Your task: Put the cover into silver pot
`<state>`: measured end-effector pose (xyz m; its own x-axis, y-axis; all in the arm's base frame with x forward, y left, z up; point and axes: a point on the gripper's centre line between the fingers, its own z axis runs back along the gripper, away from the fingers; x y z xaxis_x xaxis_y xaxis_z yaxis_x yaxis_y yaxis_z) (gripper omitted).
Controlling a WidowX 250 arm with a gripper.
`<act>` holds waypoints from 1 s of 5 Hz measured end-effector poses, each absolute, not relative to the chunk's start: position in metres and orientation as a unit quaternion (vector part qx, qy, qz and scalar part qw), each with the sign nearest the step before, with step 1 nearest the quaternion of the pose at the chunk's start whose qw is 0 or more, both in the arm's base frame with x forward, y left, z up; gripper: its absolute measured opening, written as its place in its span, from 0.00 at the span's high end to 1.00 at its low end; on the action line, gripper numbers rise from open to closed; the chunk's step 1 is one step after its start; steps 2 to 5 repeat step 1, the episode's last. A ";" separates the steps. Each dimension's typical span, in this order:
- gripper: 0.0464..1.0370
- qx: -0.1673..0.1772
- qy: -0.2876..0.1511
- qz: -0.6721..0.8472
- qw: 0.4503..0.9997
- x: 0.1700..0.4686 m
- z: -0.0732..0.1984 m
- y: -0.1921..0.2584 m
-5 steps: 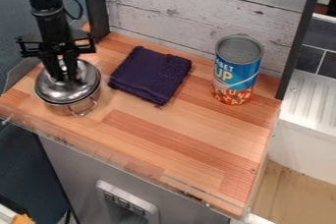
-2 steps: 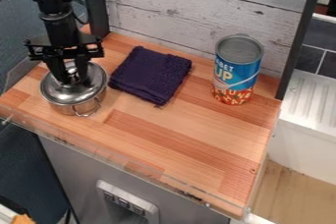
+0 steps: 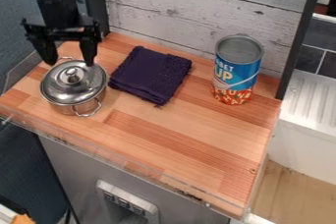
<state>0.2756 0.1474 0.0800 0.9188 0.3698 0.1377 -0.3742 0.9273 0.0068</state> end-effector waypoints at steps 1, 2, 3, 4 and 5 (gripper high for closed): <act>0.03 0.014 -0.059 0.133 0.989 0.276 0.084 0.145; 0.03 0.014 -0.059 0.133 0.989 0.276 0.084 0.145; 0.03 0.014 -0.059 0.133 0.989 0.276 0.084 0.145; 0.03 0.014 -0.059 0.133 0.989 0.276 0.084 0.145; 0.03 0.014 -0.059 0.133 0.989 0.276 0.084 0.145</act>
